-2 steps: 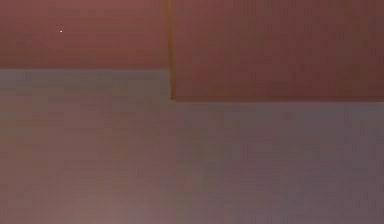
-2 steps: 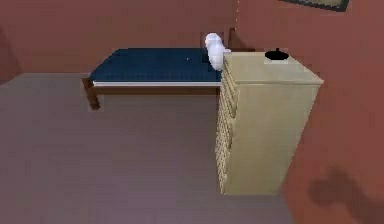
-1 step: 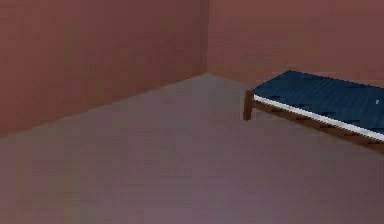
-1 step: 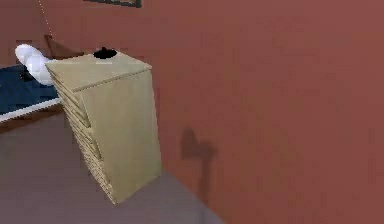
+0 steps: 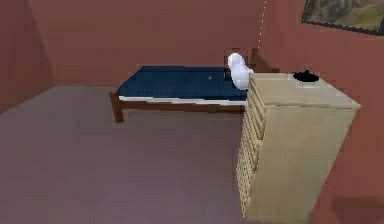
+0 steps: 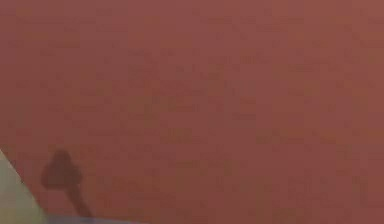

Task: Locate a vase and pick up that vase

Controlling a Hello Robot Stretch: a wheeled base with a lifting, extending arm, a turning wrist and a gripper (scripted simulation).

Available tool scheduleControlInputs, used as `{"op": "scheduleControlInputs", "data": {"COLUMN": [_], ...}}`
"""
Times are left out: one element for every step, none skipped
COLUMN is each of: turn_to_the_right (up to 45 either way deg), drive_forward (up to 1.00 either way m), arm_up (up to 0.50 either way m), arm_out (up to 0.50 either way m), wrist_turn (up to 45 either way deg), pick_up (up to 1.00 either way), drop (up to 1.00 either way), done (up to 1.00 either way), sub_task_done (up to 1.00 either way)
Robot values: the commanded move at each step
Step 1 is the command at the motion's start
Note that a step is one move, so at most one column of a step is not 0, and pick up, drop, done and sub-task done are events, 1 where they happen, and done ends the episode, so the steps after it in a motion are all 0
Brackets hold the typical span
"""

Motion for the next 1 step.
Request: {"op": "scheduleControlInputs", "data": {"turn_to_the_right": [0.0], "drive_forward": [0.40], "arm_up": [0.00], "arm_out": [0.00], "wrist_turn": [0.0], "pick_up": [0.00], "drop": [0.00], "done": [0.00], "sub_task_done": [0.00]}}
